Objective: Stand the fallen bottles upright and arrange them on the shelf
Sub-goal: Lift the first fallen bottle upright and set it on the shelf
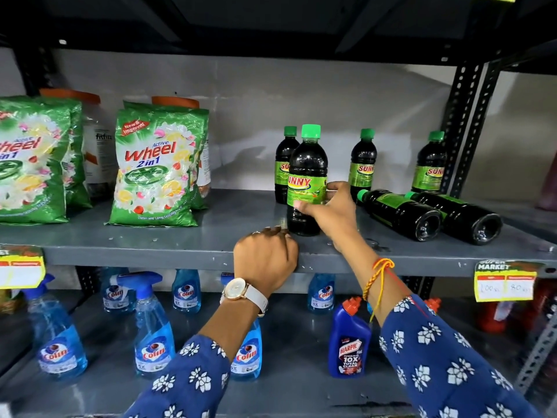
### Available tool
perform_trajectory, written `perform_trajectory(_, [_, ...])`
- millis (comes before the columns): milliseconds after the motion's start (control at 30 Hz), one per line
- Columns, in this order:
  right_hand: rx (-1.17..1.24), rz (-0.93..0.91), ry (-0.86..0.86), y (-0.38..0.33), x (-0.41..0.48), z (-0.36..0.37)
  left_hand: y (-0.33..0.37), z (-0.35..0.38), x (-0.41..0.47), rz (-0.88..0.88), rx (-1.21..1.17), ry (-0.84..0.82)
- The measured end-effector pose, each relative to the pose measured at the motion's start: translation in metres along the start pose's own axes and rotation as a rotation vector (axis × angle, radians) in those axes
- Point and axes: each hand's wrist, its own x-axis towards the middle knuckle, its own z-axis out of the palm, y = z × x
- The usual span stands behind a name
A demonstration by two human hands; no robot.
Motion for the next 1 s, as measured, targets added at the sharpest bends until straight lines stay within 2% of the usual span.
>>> perform_trajectory(100, [0.144,0.049,-0.164,0.001,0.002,-0.007,0.000,0.000,0.000,-0.004,-0.007,-0.012])
perform_trajectory(267, [0.165,0.024,-0.250,0.001,-0.002,-0.010,-0.002,-0.001,0.001,0.009,-0.023,-0.029])
perform_trajectory(467, [-0.008,0.010,-0.140,0.004,-0.002,-0.009,-0.009,0.003,0.004,0.086,0.051,-0.167])
perform_trajectory(633, [-0.023,0.012,-0.158,0.005,-0.004,-0.011,-0.013,0.000,0.011,0.061,0.115,-0.375])
perform_trajectory(1000, [-0.019,-0.103,-0.157,0.002,-0.027,-0.019,-0.011,-0.003,0.011,0.028,0.131,-0.455])
